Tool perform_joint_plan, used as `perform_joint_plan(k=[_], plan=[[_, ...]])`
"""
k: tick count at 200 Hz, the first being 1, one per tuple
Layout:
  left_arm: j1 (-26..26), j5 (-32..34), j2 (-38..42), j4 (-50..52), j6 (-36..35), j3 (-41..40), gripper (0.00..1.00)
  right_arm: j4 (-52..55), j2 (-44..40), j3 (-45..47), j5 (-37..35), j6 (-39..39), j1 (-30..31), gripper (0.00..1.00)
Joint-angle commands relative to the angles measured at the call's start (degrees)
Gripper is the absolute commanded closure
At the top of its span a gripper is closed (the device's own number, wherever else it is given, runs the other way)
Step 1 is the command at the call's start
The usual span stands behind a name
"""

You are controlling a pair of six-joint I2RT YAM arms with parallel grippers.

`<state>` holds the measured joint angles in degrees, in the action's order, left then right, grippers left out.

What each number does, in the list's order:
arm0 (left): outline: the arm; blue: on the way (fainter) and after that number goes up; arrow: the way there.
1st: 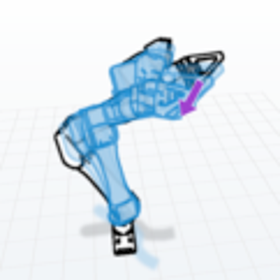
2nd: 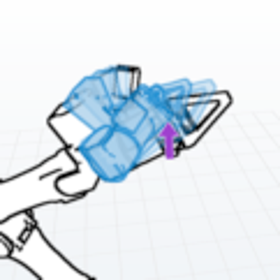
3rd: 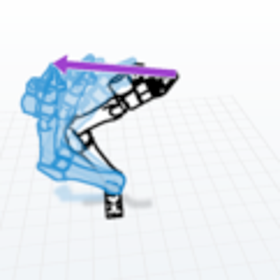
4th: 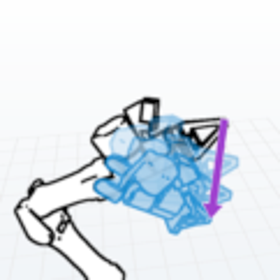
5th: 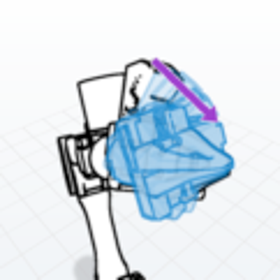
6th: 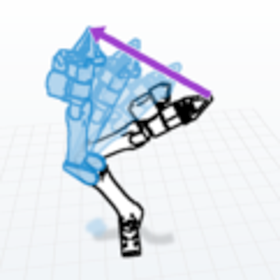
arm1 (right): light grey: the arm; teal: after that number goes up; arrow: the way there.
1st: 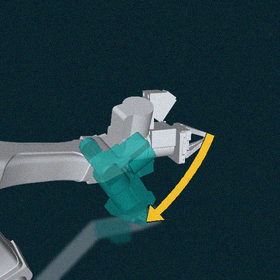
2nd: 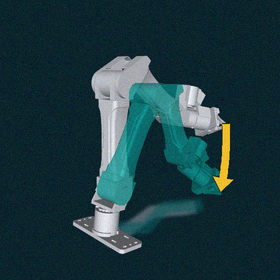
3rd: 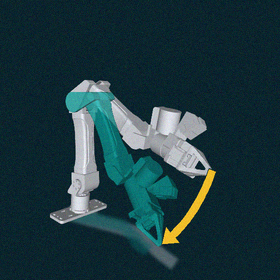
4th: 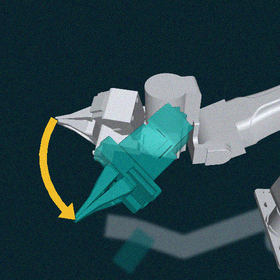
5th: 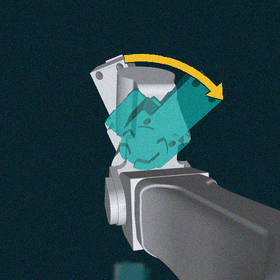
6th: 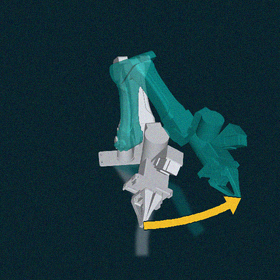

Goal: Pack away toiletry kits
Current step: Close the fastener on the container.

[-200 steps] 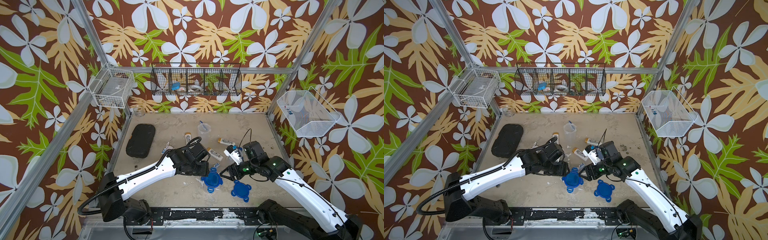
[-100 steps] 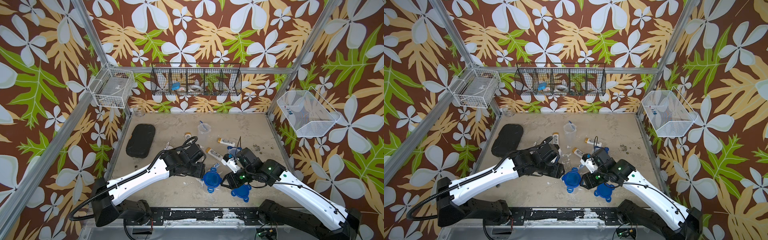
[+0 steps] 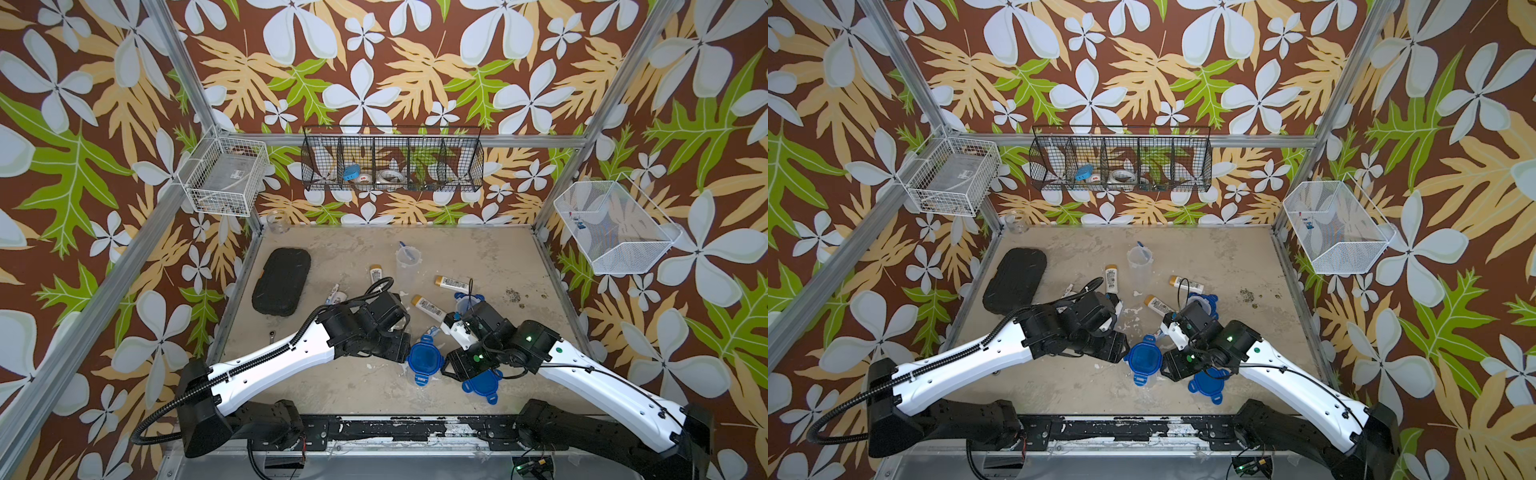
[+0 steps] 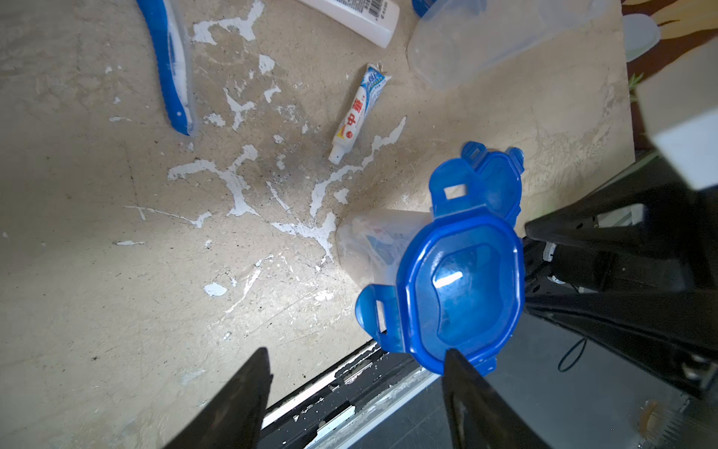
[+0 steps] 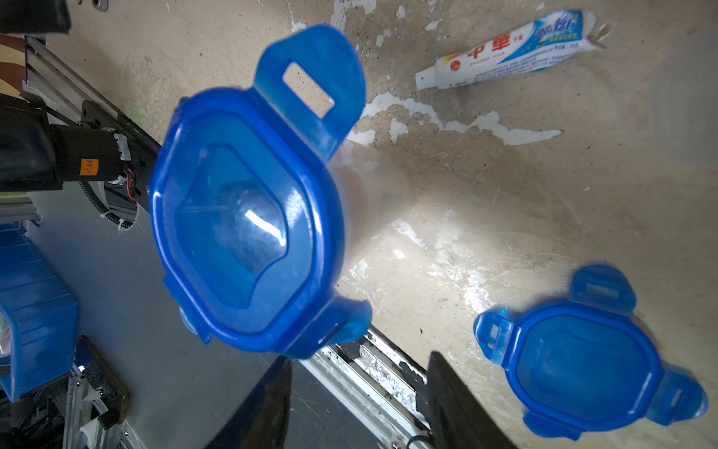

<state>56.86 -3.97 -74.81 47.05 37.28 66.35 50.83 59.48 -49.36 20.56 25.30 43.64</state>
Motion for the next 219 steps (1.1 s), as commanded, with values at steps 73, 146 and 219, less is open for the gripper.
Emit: perform_joint_plan(k=[73,146,219], plan=[[1.46,0.50,-2.27,0.46,-1.00,0.69,0.32,-2.30,0.58,-0.03,-0.90,2.92,0.07,0.48],[2.93,0.15,0.22,2.14,4.03,1.60,0.37,3.79,-4.89,-5.00,-0.78,5.55,0.11,0.49],[2.92,-1.04,-2.07,-4.81,6.58,-1.54,0.47,-5.43,0.71,-3.27,2.24,8.19,0.09,0.65]])
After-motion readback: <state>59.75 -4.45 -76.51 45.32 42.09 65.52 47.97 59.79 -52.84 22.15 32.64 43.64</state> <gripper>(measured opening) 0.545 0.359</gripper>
